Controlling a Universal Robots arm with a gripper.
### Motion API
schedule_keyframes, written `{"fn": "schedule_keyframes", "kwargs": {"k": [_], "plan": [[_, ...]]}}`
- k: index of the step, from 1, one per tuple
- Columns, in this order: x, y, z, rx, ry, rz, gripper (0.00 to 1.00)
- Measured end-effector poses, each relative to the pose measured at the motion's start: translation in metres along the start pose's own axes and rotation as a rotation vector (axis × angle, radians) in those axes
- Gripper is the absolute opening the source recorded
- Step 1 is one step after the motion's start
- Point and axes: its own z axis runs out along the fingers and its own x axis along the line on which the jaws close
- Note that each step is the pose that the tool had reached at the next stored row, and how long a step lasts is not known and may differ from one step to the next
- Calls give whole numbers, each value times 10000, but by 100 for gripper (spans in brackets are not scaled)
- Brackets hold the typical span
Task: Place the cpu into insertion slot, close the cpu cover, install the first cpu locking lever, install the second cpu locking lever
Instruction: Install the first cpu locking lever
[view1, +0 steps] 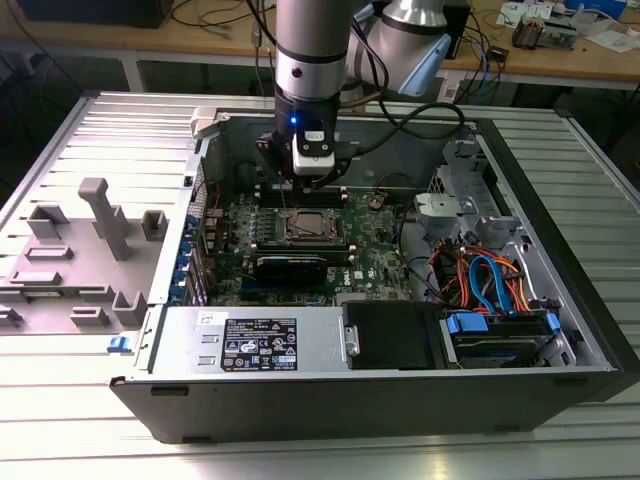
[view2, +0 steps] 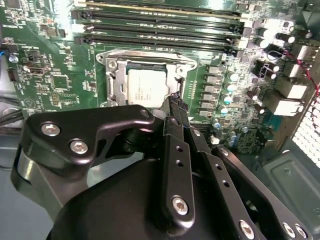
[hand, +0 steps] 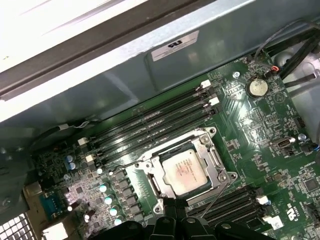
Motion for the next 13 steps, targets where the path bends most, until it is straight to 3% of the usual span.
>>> {"fn": "schedule_keyframes", "kwargs": {"k": [3, 4, 6, 8, 13], "plan": [[2, -2, -1, 15, -3, -439, 11], [3, -3, 0, 7, -40, -693, 11], [3, -4, 0, -89, -288, -831, 11], [9, -6, 1, -218, -603, -874, 11], [11, -7, 4, -225, -614, -1880, 11]]}}
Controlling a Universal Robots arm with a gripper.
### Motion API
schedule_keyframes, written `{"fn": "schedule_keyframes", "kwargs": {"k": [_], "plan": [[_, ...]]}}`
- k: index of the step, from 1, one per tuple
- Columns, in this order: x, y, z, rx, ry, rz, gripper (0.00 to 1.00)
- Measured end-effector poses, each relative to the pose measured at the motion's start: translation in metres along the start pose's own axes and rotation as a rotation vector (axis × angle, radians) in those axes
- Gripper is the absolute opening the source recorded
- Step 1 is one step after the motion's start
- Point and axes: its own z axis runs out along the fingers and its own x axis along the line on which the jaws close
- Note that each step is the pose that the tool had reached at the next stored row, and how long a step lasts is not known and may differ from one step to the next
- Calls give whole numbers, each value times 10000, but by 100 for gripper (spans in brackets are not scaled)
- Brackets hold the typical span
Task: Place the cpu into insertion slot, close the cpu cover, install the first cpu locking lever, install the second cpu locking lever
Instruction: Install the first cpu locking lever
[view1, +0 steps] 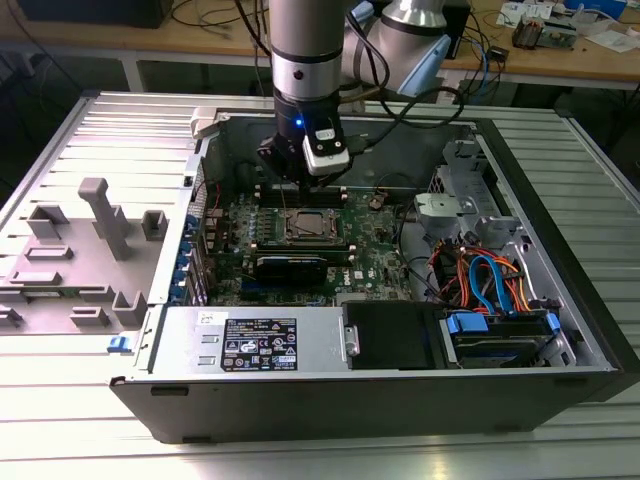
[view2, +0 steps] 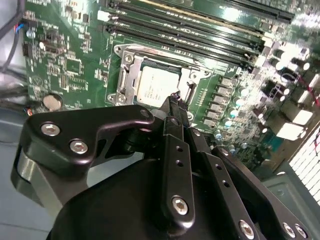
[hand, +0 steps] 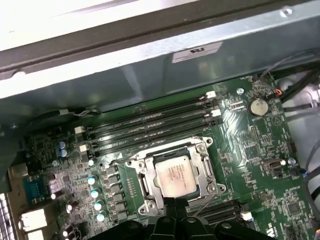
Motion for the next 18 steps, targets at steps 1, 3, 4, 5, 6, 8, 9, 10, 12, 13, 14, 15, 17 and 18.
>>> {"fn": "schedule_keyframes", "kwargs": {"k": [1, 3, 4, 5, 6, 8, 9, 10, 12, 13, 14, 15, 17, 18], "plan": [[0, 0, 2, -8, 8, -302, 11], [0, 0, 5, -24, 21, -846, 11], [0, 0, 6, -28, 25, -1024, 11], [1, 0, 7, -35, 29, -1192, 11], [1, 0, 7, -36, 30, -1222, 11], [1, 0, 7, -37, 30, -1226, 11], [4, -1, 8, -37, 29, -1226, 11], [19, -5, 8, -38, 29, -1250, 11], [38, -9, 11, -42, 34, -1433, 11], [38, -10, 12, -46, 40, -1621, 11], [39, -10, 14, -52, 44, -1826, 11], [39, -10, 16, -60, 51, -2083, 11], [39, -10, 18, -72, 60, -2496, 11], [39, -10, 18, -74, 61, -2513, 11]]}}
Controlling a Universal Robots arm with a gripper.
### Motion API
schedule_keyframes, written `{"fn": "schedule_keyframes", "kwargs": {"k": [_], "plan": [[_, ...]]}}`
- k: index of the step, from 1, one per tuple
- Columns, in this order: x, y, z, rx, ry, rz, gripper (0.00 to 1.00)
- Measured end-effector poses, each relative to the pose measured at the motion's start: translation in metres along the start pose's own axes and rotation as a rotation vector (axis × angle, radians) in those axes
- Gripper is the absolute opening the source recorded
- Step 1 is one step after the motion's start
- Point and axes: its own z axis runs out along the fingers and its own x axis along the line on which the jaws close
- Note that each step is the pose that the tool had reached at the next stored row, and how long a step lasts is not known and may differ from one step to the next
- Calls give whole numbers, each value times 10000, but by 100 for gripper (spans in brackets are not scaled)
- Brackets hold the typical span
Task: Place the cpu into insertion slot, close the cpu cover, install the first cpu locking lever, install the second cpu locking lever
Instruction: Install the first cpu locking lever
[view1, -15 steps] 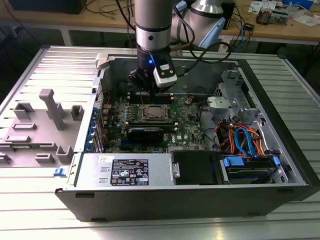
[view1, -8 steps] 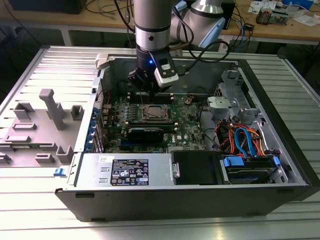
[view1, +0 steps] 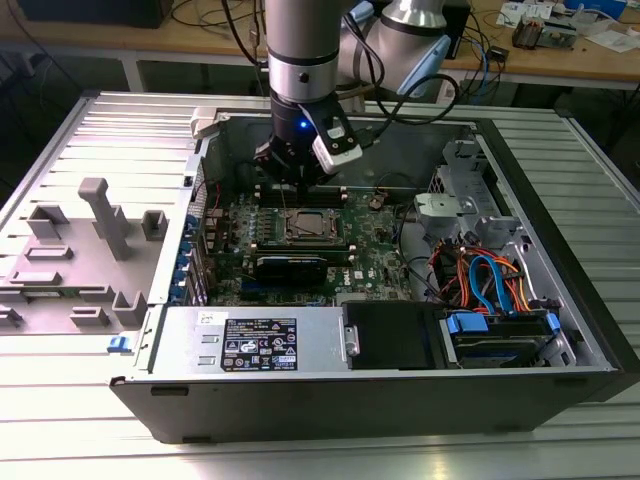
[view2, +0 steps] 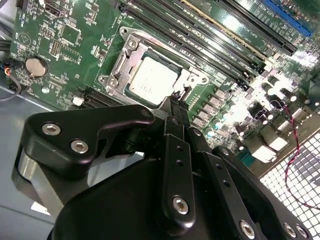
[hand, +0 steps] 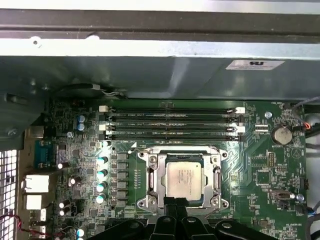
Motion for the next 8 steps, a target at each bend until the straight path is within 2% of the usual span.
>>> {"fn": "schedule_keyframes", "kwargs": {"k": [5, 6, 8], "plan": [[0, 0, 0, 0, 0, -5, 11], [139, 2, -4, 0, 0, -13, 11], [209, 3, -6, -1, 2, -74, 11]]}}
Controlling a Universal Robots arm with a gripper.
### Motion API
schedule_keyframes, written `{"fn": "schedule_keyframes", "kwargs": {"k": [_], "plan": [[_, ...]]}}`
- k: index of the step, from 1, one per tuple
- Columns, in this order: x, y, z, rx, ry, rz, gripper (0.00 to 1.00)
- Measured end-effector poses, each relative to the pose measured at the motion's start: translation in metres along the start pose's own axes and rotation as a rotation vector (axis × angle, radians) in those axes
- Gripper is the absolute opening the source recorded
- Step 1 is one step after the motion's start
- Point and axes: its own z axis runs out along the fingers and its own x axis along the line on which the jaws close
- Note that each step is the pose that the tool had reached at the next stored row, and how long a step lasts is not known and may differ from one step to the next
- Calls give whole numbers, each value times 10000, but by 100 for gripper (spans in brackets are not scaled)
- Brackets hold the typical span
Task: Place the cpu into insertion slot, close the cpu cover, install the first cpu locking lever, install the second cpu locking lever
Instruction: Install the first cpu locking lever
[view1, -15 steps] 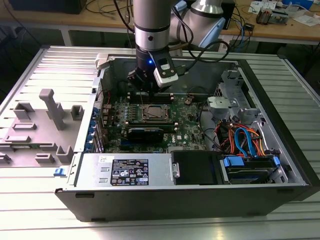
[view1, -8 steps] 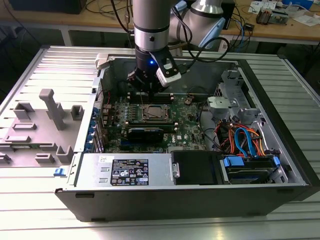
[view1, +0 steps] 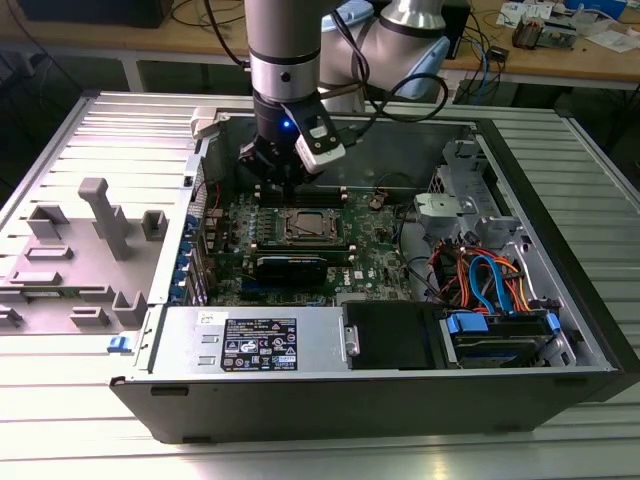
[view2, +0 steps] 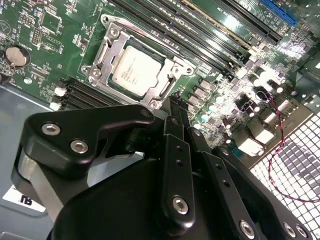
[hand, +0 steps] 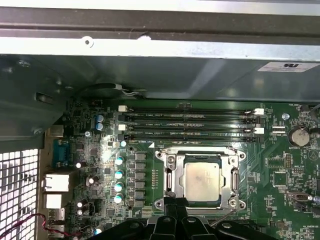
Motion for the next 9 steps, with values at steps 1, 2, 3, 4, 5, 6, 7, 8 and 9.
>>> {"fn": "schedule_keyframes", "kwargs": {"k": [1, 2, 3, 4, 5, 6, 7, 8, 9], "plan": [[6, 0, 0, -1, 0, -6, 11], [8, 1, 0, -1, -1, -9, 11], [8, 0, 0, -1, 0, -10, 11], [8, 0, 0, -1, 0, -10, 11], [9, 0, 0, -1, 0, -9, 11], [9, 0, 0, -1, 0, -9, 11], [9, 0, 0, -1, 0, -9, 11], [9, 0, 0, -1, 0, -9, 11], [9, 0, 0, -1, 0, -9, 11]]}}
